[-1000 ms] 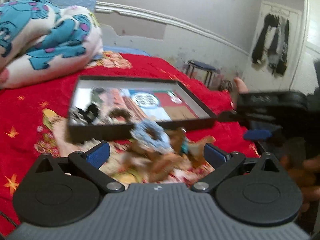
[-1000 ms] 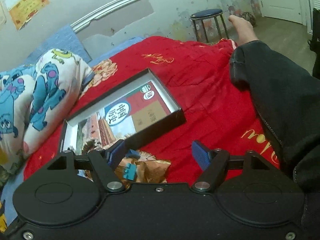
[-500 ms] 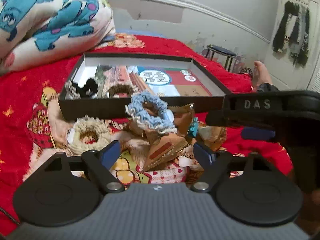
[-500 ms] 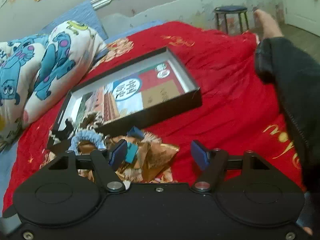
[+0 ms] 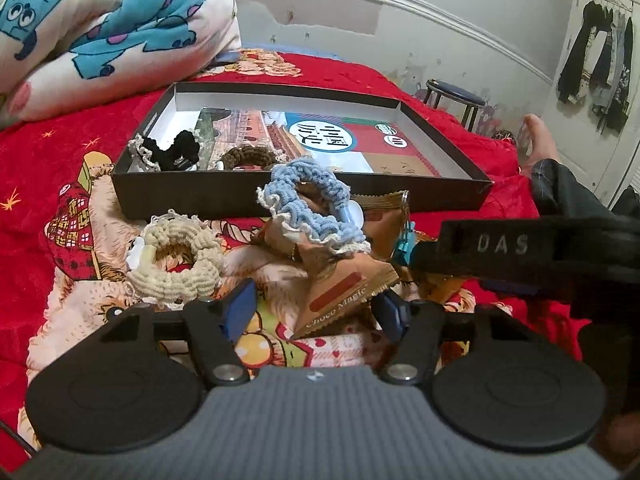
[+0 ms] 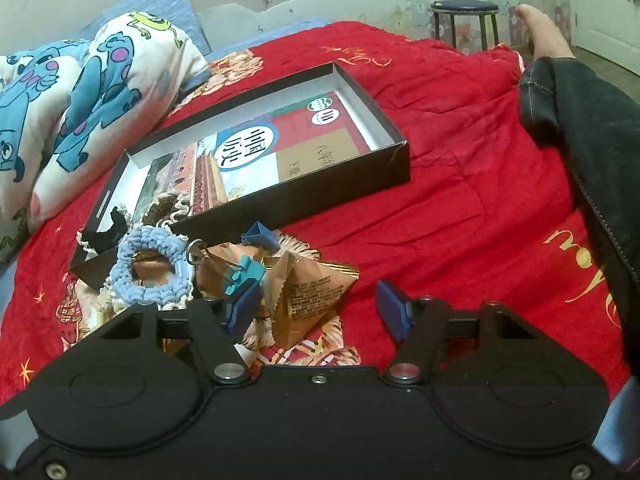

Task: Organize objects
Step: 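Withdraw both grippers from the box back toward the pile of packets, then grasp the brown Choco Magic wrapper with the left gripper while the right grasps a folded paper packet, then lift both held packets and carry them toward the black box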

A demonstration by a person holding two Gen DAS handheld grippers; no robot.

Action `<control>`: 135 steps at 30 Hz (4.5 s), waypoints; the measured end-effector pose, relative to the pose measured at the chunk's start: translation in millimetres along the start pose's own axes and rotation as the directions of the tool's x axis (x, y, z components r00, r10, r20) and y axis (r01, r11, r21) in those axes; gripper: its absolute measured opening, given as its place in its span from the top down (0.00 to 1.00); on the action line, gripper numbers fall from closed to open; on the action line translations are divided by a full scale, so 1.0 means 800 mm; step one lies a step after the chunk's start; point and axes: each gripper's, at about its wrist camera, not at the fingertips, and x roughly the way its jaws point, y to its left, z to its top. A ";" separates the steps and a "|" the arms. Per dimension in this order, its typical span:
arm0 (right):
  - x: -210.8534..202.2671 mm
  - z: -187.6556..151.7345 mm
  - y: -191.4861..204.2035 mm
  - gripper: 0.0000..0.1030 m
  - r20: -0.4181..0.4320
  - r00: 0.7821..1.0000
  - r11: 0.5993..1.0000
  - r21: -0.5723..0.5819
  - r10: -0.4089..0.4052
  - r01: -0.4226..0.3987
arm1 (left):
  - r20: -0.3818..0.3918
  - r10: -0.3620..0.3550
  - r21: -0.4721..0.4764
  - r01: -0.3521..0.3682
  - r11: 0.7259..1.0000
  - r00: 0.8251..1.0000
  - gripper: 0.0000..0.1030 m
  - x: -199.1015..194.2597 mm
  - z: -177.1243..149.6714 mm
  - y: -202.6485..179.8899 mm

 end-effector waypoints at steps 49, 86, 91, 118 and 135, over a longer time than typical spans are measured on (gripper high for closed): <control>-0.021 -0.026 0.017 0.58 0.080 0.996 0.999 -0.017 -0.047 0.049 | -0.004 -0.023 -0.057 0.023 0.998 1.000 0.68 -0.024 -0.005 0.006; -0.082 0.015 -0.007 0.59 0.196 0.980 0.994 0.095 0.025 -0.044 | 0.226 0.087 -0.093 -0.067 0.993 0.970 0.68 -0.107 -0.012 0.008; -0.086 0.017 -0.004 0.59 0.203 0.979 0.995 0.087 0.035 -0.054 | 0.211 0.060 -0.087 -0.043 0.995 0.976 0.68 -0.108 -0.013 0.008; -0.097 0.042 -0.030 0.59 0.255 0.963 0.982 0.139 0.090 -0.128 | 0.180 -0.041 0.029 0.036 0.999 0.983 0.67 -0.091 0.008 -0.009; -0.083 0.056 -0.027 0.59 0.279 0.958 0.985 0.132 0.073 -0.113 | 0.203 -0.091 0.062 0.080 0.995 0.975 0.67 -0.069 0.048 -0.006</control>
